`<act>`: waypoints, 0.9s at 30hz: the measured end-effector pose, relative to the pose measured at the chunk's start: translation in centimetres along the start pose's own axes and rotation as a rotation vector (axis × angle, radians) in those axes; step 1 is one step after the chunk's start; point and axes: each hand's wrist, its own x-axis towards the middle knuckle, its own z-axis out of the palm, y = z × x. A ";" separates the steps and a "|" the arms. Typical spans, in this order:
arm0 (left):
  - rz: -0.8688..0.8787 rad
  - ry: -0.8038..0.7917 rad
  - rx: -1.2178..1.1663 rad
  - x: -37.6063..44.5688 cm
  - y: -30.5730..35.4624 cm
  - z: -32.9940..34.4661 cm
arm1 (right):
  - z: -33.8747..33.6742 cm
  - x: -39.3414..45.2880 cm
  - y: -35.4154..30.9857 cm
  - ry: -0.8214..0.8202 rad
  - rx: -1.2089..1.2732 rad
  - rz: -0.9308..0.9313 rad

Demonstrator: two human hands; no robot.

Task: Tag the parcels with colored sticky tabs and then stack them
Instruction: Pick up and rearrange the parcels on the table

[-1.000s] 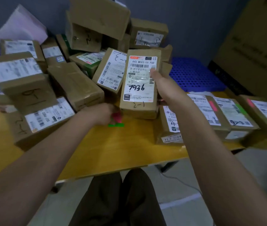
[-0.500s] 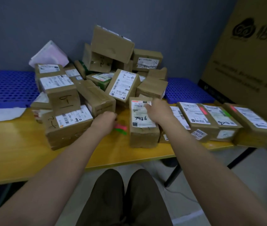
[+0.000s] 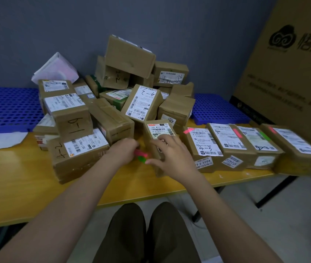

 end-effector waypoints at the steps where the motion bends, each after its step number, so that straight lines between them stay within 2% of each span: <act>1: 0.017 0.005 -0.006 0.1 0.0 0.2 | 0.2 -0.2 0.0 0.028 0.067 0.017; 6: 0.053 -0.009 0.048 0.8 0.2 0.8 | 0.5 -1.0 0.8 0.204 0.288 0.094; 14: 0.024 0.061 0.059 1.3 0.8 0.6 | 0.2 0.2 1.6 0.228 0.355 0.121; 17: -0.001 0.071 -0.014 1.0 0.6 0.4 | -0.1 0.8 1.7 0.228 0.412 0.136; 23: -0.130 0.201 -0.242 -0.3 0.8 -1.1 | -1.0 2.0 2.2 0.254 0.510 0.150; 27: -0.110 0.325 -0.292 -1.1 1.0 -2.4 | -1.7 2.9 2.1 0.231 0.528 0.167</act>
